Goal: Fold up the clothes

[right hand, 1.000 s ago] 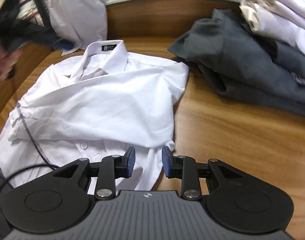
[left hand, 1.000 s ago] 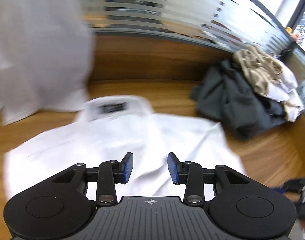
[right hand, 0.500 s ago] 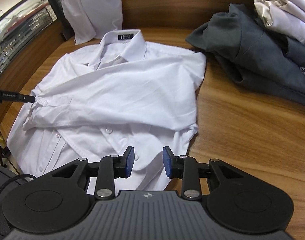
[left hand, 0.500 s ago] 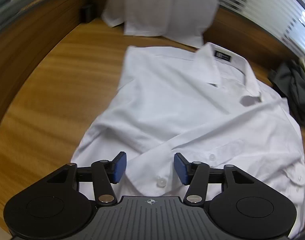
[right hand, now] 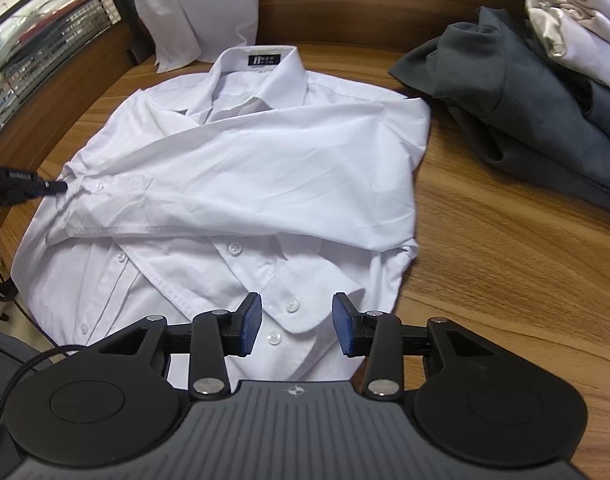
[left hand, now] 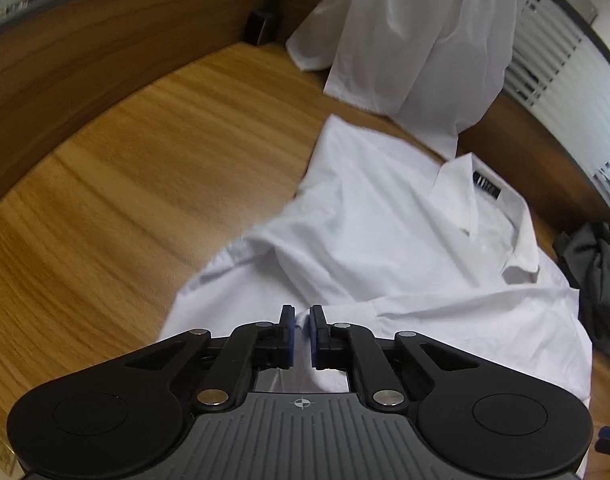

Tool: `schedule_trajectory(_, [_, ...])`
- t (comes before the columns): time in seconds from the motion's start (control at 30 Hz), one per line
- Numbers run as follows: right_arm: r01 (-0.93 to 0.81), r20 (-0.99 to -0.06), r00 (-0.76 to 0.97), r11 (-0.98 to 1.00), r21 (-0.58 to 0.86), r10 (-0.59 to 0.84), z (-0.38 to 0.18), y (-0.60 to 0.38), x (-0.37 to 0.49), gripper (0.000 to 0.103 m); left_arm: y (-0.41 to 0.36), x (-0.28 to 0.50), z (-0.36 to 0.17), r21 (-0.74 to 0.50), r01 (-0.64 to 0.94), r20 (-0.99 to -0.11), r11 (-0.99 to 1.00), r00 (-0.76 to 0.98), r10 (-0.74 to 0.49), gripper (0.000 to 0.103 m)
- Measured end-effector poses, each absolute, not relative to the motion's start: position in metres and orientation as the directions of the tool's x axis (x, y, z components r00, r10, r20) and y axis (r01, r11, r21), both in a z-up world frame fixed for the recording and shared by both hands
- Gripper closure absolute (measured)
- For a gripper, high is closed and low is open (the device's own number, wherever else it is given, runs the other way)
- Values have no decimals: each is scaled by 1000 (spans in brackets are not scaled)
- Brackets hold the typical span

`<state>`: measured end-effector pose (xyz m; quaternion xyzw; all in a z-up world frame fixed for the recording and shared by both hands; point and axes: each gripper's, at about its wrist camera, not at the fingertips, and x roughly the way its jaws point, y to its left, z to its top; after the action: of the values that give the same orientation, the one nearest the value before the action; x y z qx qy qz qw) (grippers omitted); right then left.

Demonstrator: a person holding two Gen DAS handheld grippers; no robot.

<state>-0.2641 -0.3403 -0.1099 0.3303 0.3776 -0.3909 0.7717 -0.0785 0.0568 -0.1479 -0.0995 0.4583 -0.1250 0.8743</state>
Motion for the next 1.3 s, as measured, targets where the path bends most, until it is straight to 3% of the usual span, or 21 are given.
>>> schedule_trajectory(0.23, [829, -852, 407, 525, 193, -329, -120, -345, -256, 59, 53, -68, -121, -231, 122, -734, 965, 629, -255, 93])
schedule_trajectory(0.33, [815, -860, 399, 553, 174, -317, -126, -347, -252, 58, 49, -60, -131, -164, 118, -792, 979, 576, -202, 91])
schedule_trajectory(0.53, [784, -836, 418, 606, 134, -356, -118, -350, -244, 58, 40, -83, -120, -32, 111, -791, 993, 605, -93, 69])
schedule_trajectory(0.7, [769, -810, 432, 632, 101, -396, -112, -367, -235, 58, 16, -99, -116, -42, 146, -764, 988, 633, -126, 67])
schedule_trajectory(0.9, [781, -797, 410, 623, 54, -444, -120, -399, -223, 53, -17, -100, -149, -3, 250, -823, 968, 549, -144, 66])
schedule_trajectory(1.1, [819, -841, 398, 555, 146, -367, -159, -423, -231, 50, -5, -95, -168, -49, 179, -840, 983, 526, -137, 61])
schedule_trajectory(1.3, [742, -837, 426, 662, 106, -343, -143, -424, -223, 47, -4, -99, -143, -96, 112, -811, 989, 567, -143, 60])
